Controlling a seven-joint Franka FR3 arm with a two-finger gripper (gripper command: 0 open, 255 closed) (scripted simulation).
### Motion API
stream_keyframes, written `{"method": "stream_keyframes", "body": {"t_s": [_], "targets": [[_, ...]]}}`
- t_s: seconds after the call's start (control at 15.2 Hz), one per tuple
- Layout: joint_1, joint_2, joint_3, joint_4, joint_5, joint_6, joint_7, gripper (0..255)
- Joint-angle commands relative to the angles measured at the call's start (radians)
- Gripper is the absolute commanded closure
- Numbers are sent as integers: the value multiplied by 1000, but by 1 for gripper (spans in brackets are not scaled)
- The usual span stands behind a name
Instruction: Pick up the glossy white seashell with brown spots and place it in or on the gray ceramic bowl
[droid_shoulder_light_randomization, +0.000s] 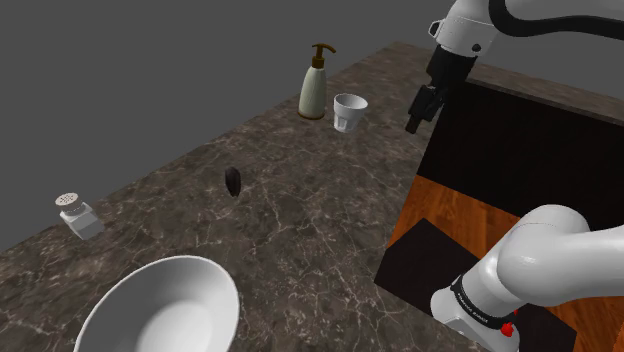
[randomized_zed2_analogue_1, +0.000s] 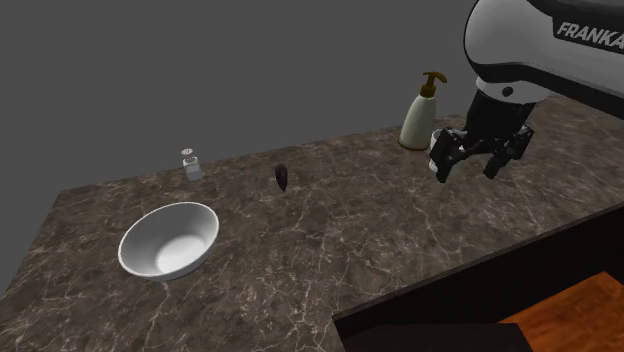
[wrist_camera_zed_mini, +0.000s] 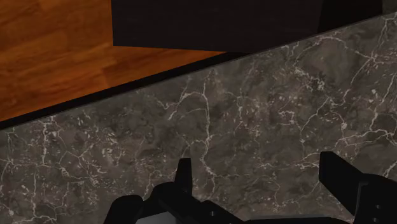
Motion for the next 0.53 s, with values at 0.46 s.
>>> {"method": "stream_keyframes", "body": {"t_s": [0.46], "targets": [[35,159,139,60,61,99,152,0]]}}
